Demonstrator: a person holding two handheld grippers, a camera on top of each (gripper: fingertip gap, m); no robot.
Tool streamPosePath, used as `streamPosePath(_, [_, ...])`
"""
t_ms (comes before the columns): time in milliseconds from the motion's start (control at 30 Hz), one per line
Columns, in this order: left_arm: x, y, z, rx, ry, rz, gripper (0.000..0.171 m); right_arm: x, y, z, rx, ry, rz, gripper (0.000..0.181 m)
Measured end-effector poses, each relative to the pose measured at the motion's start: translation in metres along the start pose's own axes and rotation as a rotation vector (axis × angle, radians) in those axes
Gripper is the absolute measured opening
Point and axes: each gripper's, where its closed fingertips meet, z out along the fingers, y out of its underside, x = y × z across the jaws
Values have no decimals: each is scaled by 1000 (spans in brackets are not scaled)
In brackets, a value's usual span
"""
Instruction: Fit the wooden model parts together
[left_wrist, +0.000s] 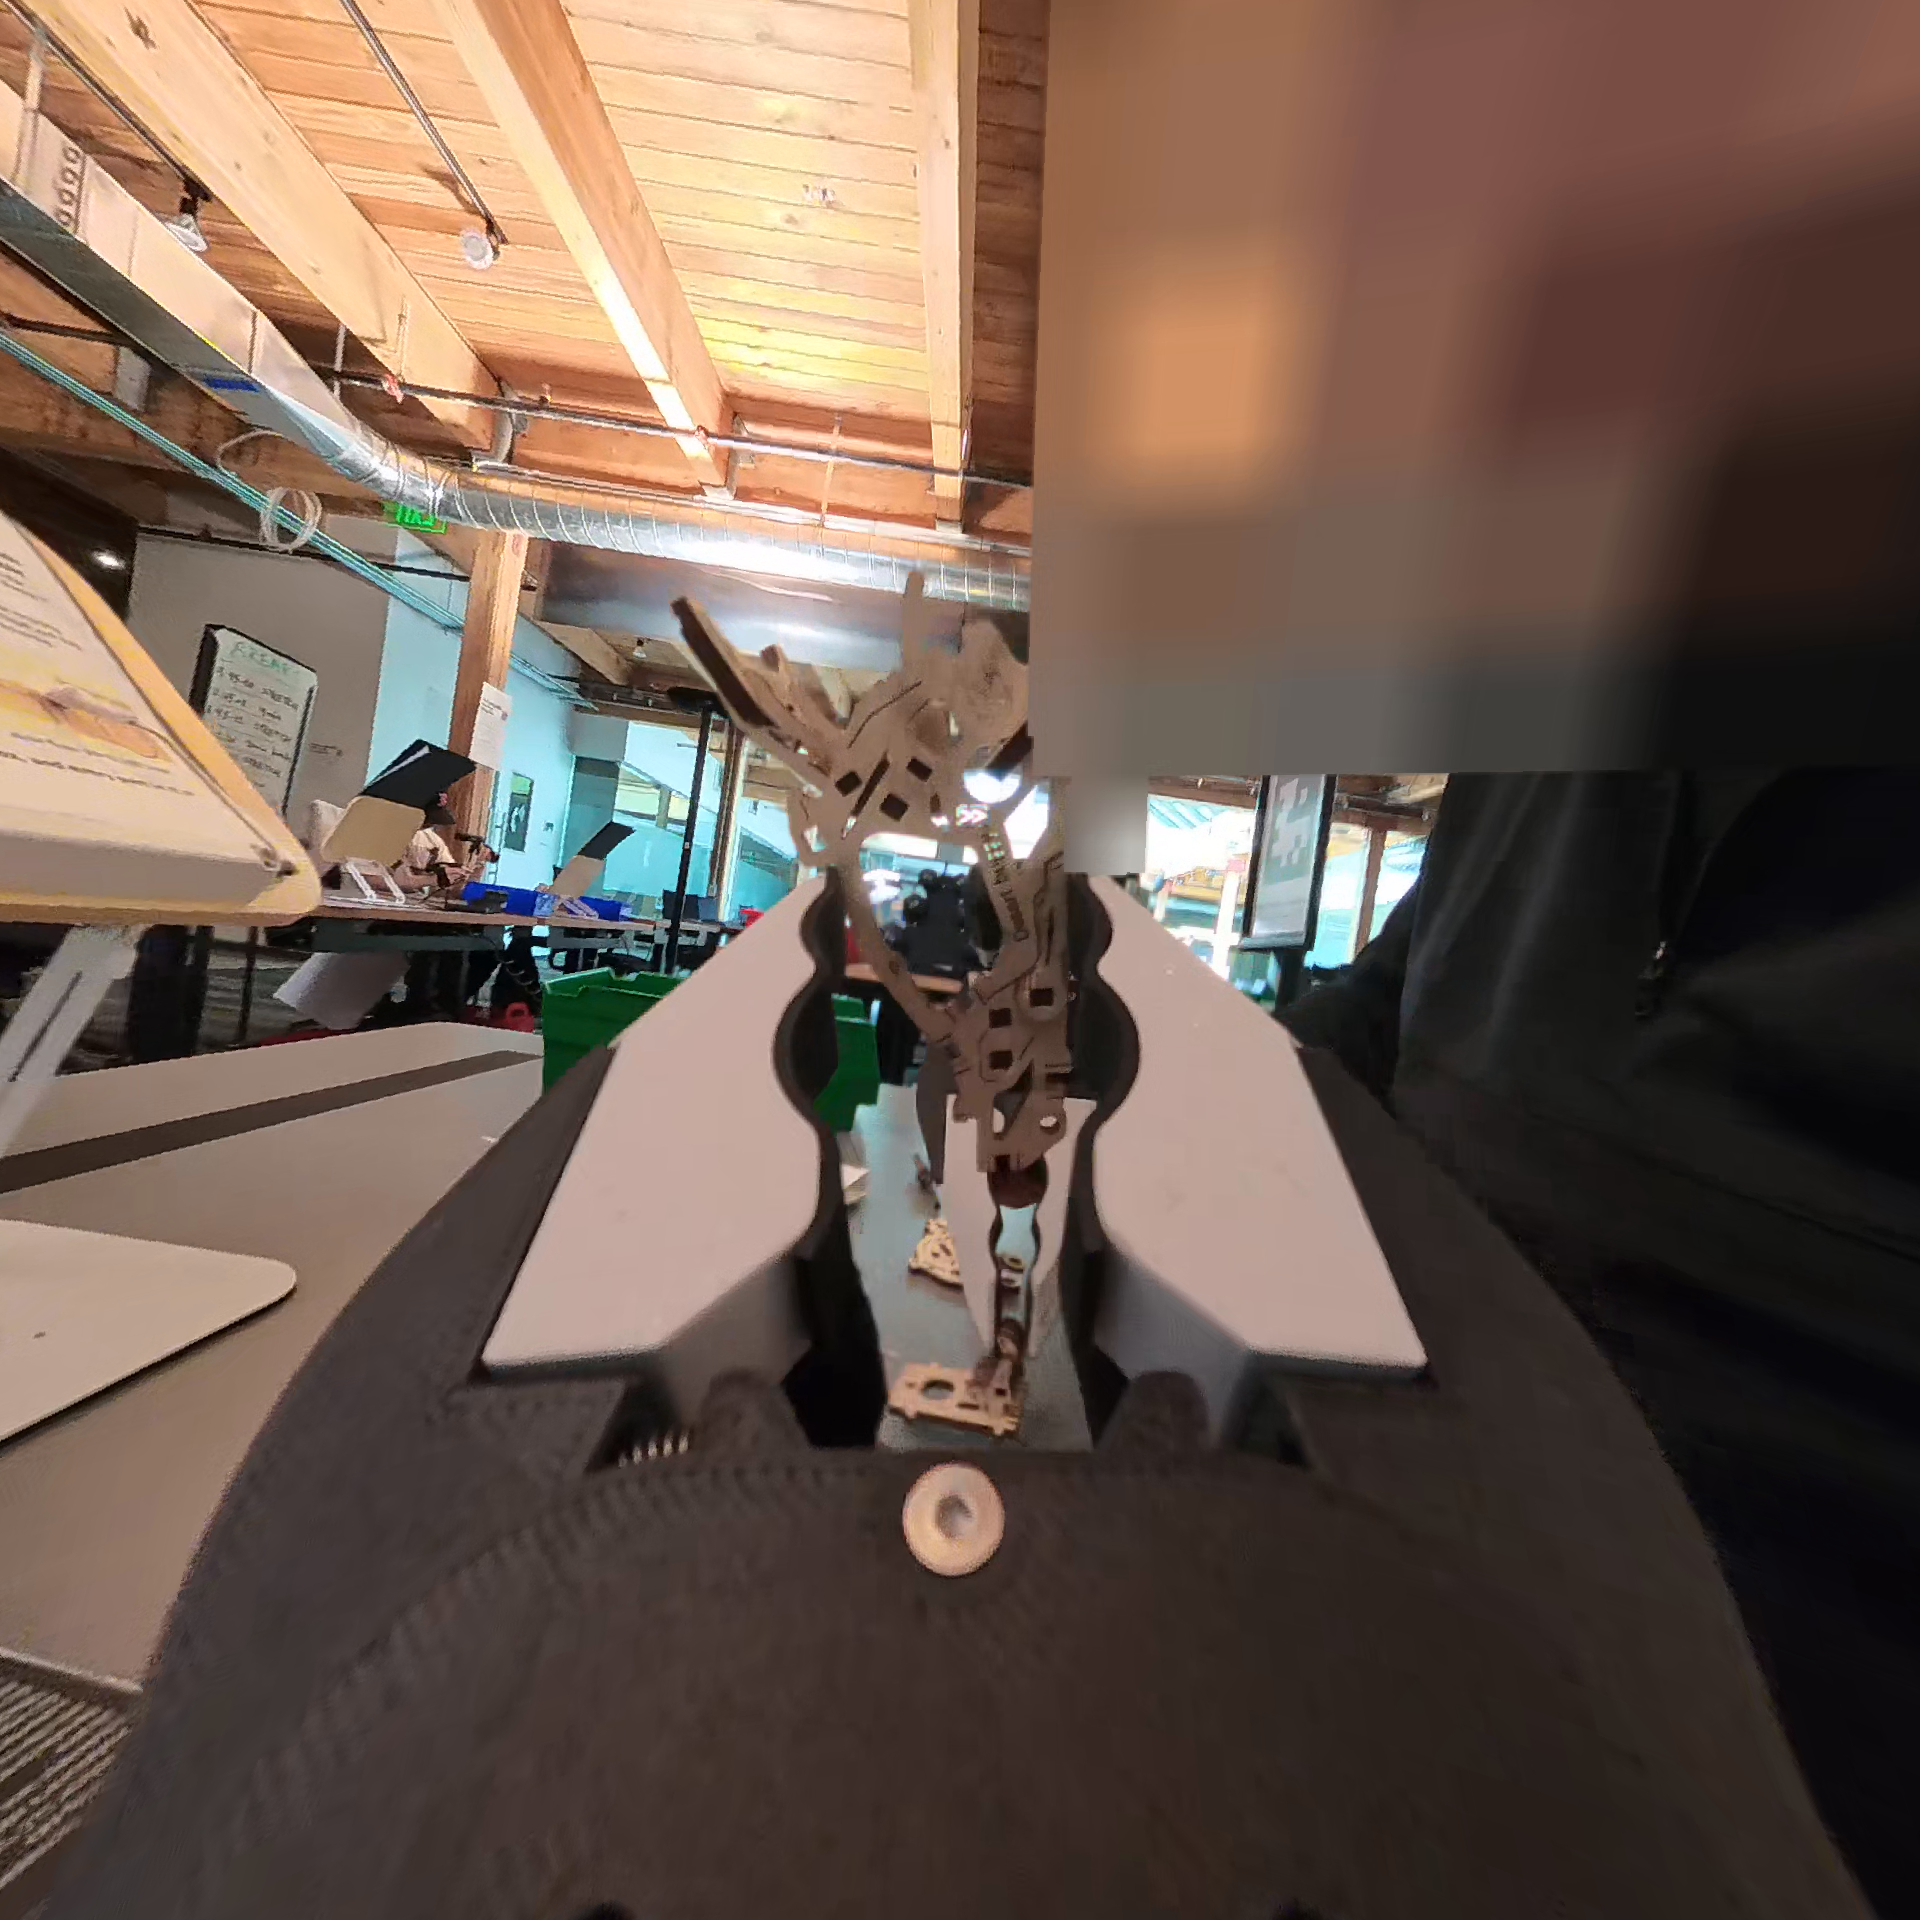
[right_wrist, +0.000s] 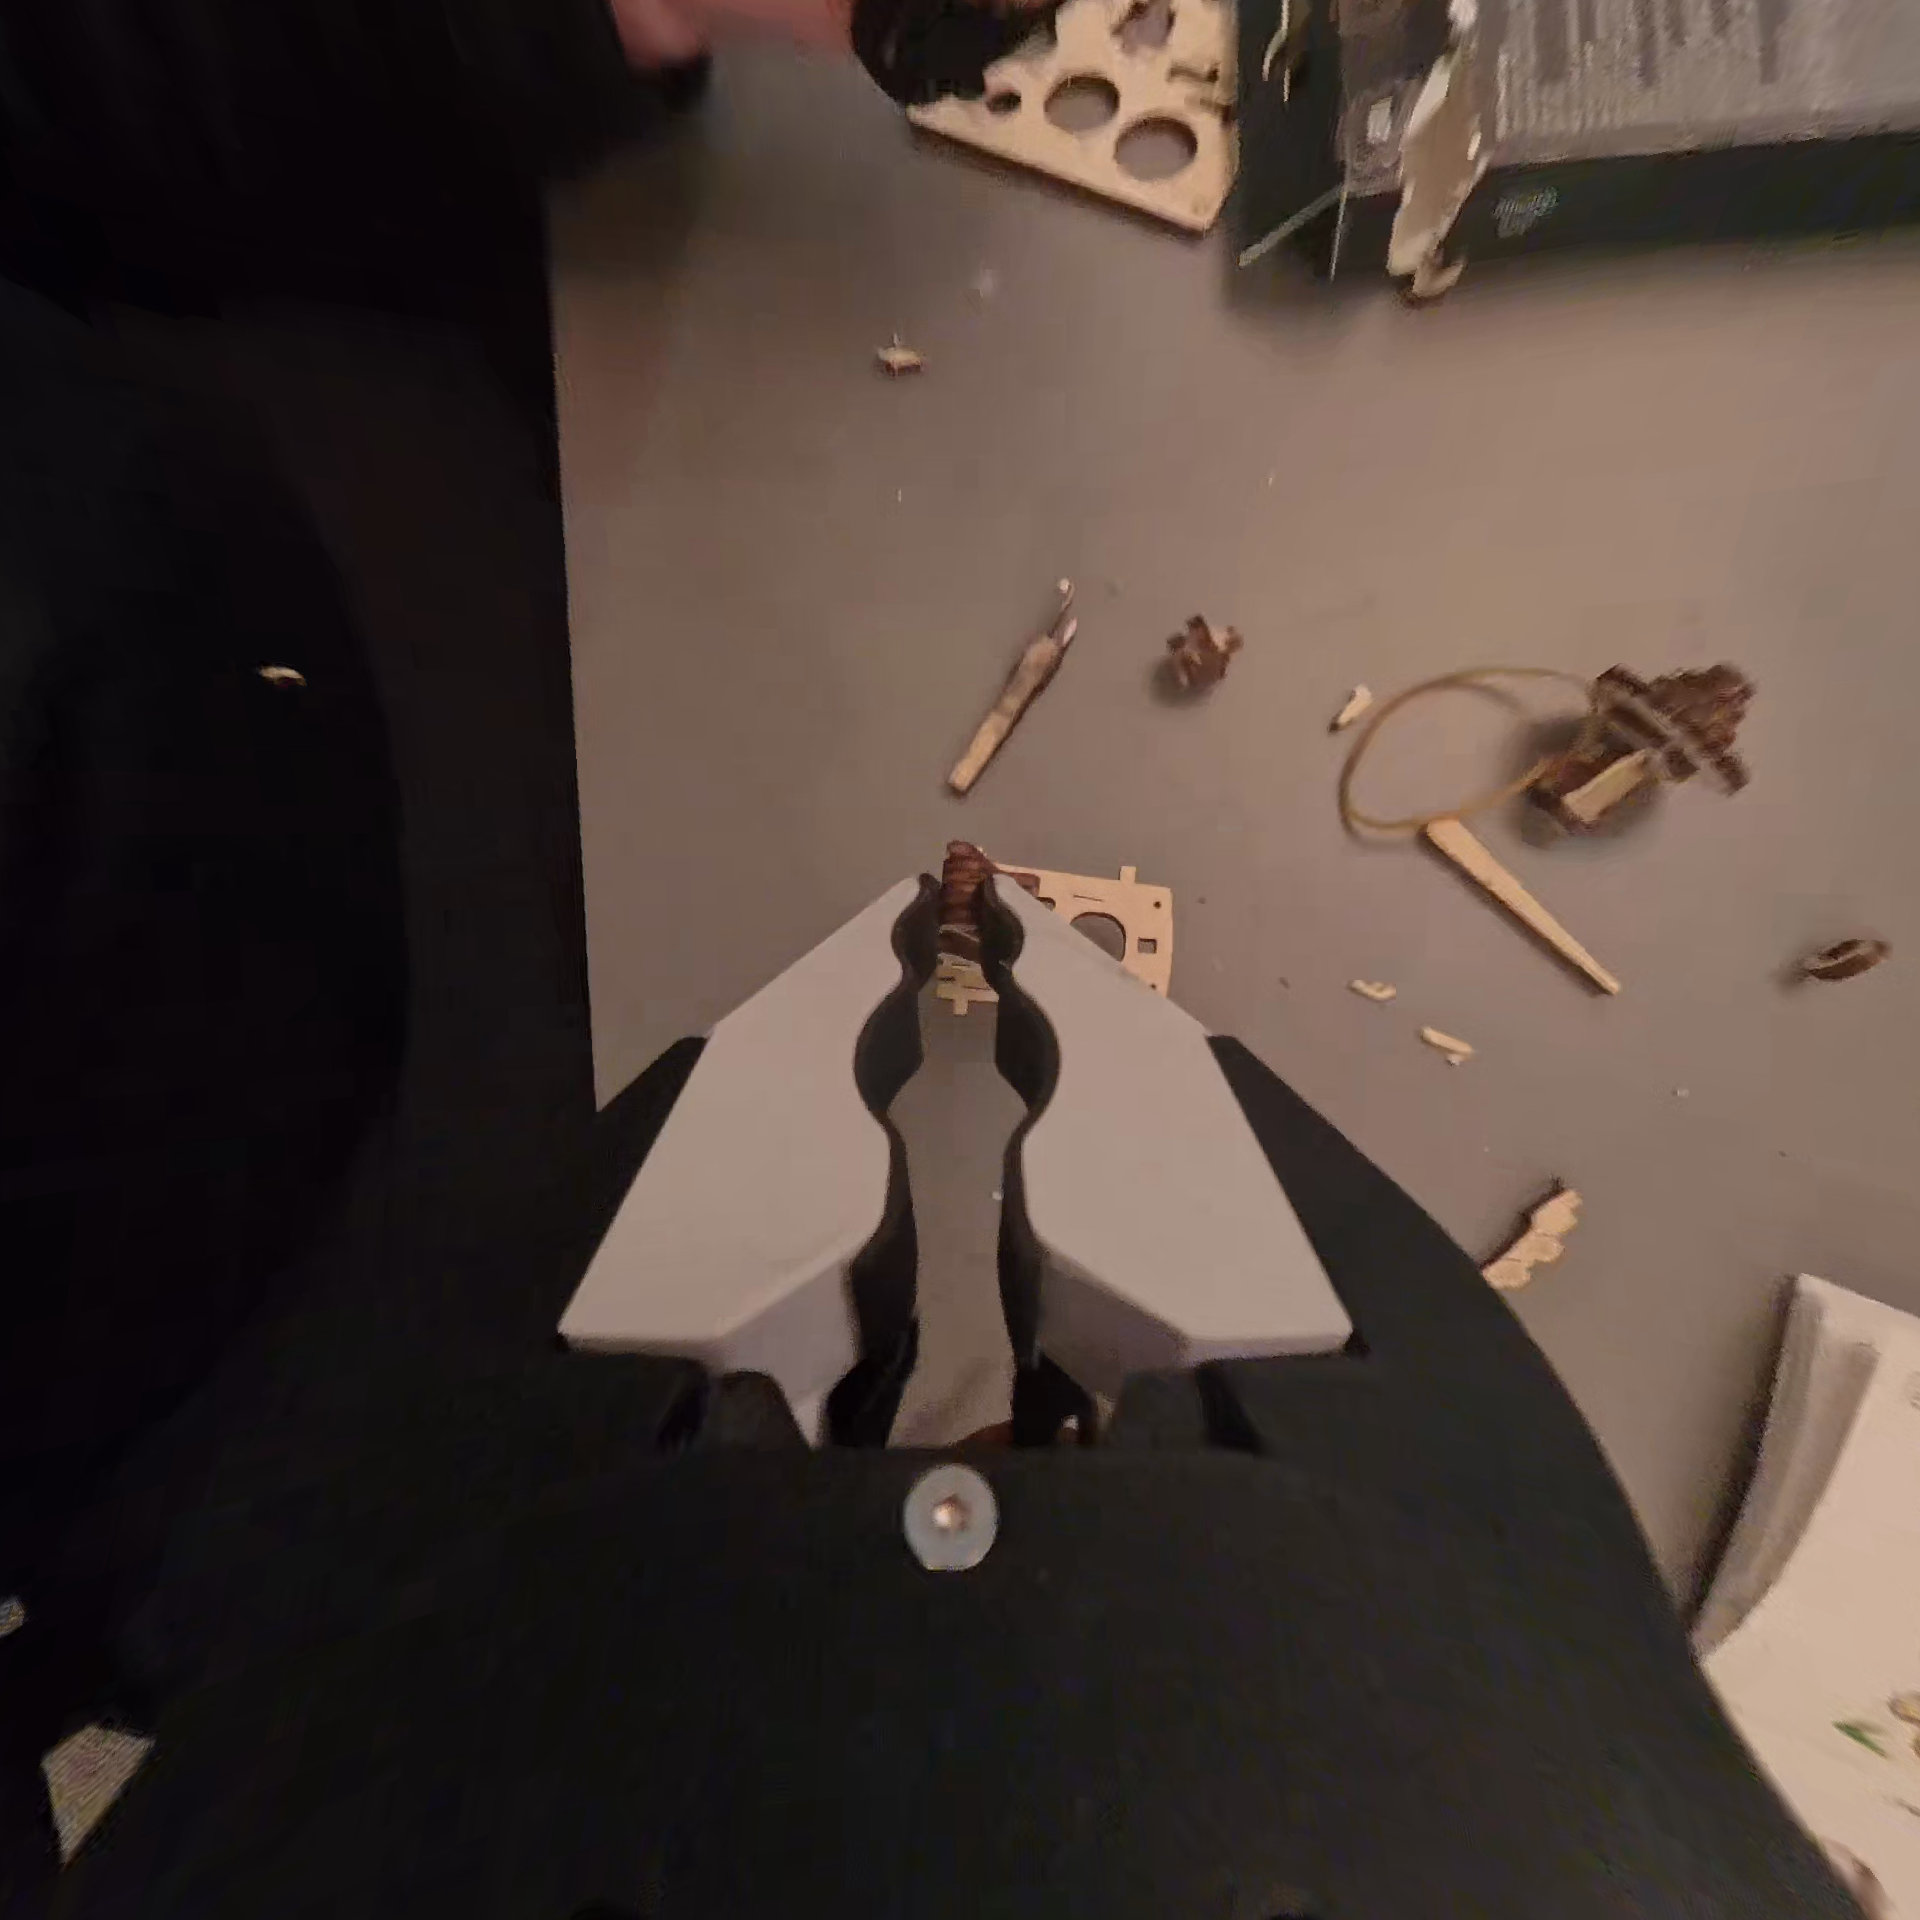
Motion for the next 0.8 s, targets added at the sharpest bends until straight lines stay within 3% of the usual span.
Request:
streamPosePath(100, [4, 8, 8, -56, 4, 54, 40, 5, 7, 4, -4, 20, 27, 26])
streamPosePath(167, [7, 12, 15, -77, 9, 91, 41, 8, -4, -5, 38, 34, 39, 36])
streamPosePath(300, [16, 11, 31, -30, 50, 100, 41, 3, -81, -41, 361, 54, 16, 35])
streamPosePath(367, [23, 3, 38, 34, 86, 89, 41, 2, -117, -57, 523, 2, 112, 29])
streamPosePath(467, [33, -9, 47, 112, 145, 61, 41, -4, -139, -55, 637, -184, 233, 32])
streamPosePath(633, [42, -26, 52, 240, 228, -1, 41, -31, -170, -70, 834, -631, 354, 25])
streamPosePath(800, [53, -34, 58, 296, 318, -27, 40, -47, -180, -77, 899, -806, 338, 21])
